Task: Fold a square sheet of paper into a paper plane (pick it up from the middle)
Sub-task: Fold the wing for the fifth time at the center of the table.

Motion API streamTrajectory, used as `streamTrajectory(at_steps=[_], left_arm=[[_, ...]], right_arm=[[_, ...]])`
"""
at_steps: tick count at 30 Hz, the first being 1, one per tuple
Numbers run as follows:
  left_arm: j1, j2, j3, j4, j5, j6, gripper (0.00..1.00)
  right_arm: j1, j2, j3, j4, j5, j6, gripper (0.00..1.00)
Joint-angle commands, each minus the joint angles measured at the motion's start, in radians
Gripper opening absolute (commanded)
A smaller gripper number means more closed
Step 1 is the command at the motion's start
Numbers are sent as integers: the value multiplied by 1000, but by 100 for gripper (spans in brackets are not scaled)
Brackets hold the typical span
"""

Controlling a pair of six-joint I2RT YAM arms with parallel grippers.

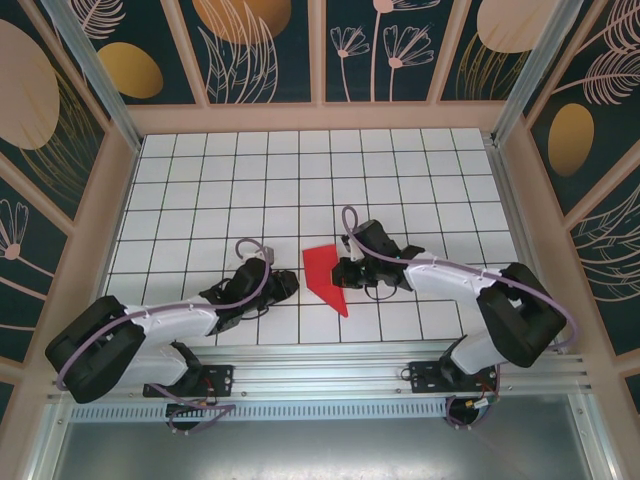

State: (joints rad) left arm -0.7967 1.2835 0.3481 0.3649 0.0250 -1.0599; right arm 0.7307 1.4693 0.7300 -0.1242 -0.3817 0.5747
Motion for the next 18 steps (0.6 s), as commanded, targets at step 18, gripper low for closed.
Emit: streamTrajectory(at_steps=[18], left_arm=[[-11,159,78,127,110,-35,38]], right_arm=[[-114,155,-105,157,-71,-39,6]])
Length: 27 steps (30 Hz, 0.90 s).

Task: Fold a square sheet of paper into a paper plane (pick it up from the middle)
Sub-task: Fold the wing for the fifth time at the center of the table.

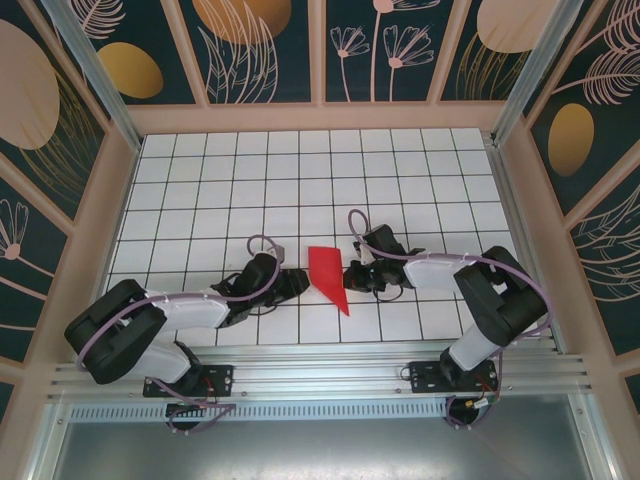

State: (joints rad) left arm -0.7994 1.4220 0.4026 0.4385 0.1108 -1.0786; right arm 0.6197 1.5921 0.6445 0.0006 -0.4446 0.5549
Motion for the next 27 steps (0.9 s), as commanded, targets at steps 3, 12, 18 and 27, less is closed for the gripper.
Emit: streamTrajectory(at_steps=[3,12,18,27], left_arm=[[-10,40,28,82,31,-29,42],[-11,155,59,193,60,-65,46],[-12,215,83,266,95,-82,46],[-14,253,109,302,130,-93,44]], right_arm=[[-3,36,-25,40,-11,-18,6],[-5,43,-26,38,-7,-20,7],[-6,45,-30,41,-4,-21,7],[-10,49,-29,47,1,-18,7]])
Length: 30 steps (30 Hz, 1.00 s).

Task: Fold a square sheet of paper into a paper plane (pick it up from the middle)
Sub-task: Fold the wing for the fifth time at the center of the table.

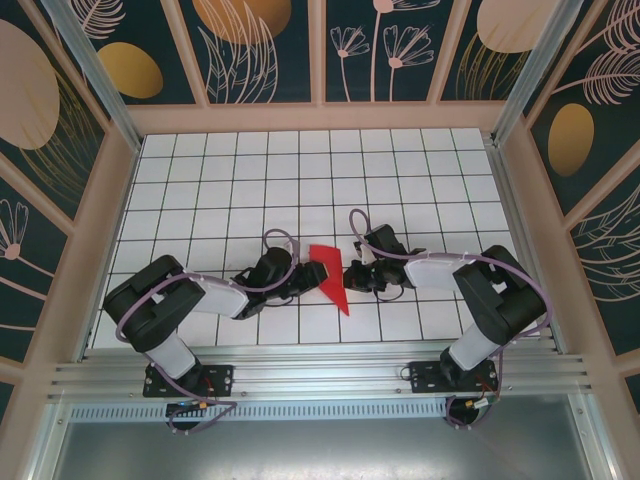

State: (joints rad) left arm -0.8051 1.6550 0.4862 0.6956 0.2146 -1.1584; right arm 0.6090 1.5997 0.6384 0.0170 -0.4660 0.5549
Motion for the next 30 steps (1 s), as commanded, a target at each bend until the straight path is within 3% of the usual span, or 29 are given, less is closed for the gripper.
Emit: streamTrajectory(at_steps=[1,5,11,15,22,25,27,30], left_arm=[[-8,24,28,47,28,-16,44],[-7,42,42,42,37,-14,37],[-8,52,60,3,15,-12,10],[-8,48,65,-24,-1,-12,2],[-8,40,84,-71,-9,-14,0],[-8,41,92,-80,-9,-19,0],[-7,44,96,-86,-8,-20,0],[-8,51,108,-96,-4,-18,0]], right_arm=[[1,42,-23,33,23,-18,7],[1,40,-23,41,21,-18,7],[2,2,-29,56,22,-27,10],[6,-79,-40,35,82,-39,11],[63,-298,-128,31,265,-80,21],[149,-367,-157,50,395,-102,24],[224,-392,-181,87,476,-120,35],[305,-387,-204,132,576,-145,42]])
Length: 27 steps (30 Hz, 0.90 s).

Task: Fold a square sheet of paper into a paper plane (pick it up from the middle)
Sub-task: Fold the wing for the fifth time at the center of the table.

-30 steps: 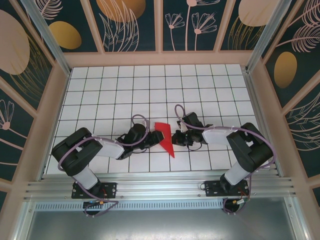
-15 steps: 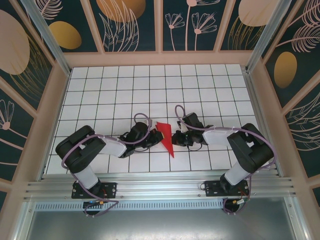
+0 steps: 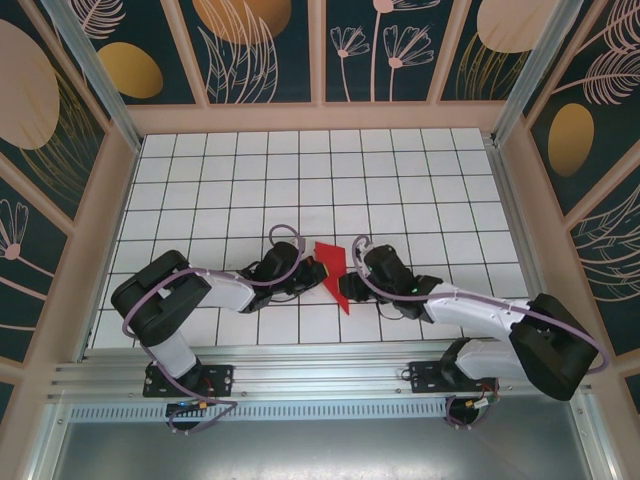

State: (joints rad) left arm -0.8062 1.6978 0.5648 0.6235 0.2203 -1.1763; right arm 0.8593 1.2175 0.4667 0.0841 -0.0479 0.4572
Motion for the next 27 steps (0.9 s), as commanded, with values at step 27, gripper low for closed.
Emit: streamTrajectory(at_steps=[27], left_arm=[[-7,10,51,-63,-3,13,0]], right_arm=[[341,254,-8,267,538,-382,41]])
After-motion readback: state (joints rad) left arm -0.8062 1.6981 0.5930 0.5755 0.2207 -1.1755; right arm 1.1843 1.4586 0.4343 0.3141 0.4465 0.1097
